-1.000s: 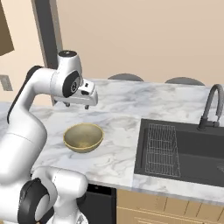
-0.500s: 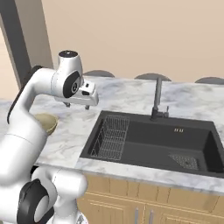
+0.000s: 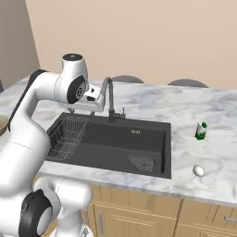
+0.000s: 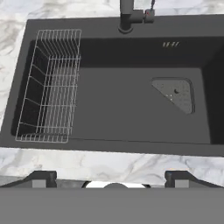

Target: Gather the eggs and milk located in the vicinity of the sink area and place them right next to the bowl.

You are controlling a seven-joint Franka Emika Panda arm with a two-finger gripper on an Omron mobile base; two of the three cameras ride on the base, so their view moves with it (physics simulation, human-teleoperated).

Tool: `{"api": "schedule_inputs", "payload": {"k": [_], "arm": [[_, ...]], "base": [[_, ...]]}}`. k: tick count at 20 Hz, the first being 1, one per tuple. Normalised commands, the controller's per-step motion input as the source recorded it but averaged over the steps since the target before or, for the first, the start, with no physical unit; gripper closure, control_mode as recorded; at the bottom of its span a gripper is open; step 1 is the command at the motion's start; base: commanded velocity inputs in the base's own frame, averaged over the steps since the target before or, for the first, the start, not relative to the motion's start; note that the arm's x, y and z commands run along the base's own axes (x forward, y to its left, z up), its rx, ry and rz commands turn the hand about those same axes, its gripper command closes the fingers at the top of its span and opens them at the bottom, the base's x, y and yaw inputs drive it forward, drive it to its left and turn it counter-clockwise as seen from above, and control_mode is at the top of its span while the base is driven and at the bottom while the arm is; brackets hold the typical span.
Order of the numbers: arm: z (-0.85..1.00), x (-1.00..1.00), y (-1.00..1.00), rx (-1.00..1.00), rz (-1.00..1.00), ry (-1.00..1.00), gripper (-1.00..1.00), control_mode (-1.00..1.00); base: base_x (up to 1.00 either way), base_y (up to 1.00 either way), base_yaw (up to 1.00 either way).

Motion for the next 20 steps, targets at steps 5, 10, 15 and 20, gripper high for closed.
{"api": "schedule_inputs", "payload": {"k": [5,10,15,20], "arm": [[0.00,0.00,0.00,0.00,0.00,0.00,-1.00,1.00],[0.00,0.00,0.00,0.00,0.00,0.00,-1.00,1.00],[0.00,0.00,0.00,0.00,0.00,0.00,-1.00,1.00],[0.00,0.00,0.00,0.00,0.00,0.00,-1.00,1.00]], "base": [[0.00,-0.94,0.00],[0.00,-0.88,0.00],[0.00,-0.90,0.00],[0.00,-0.86,0.00]]}}
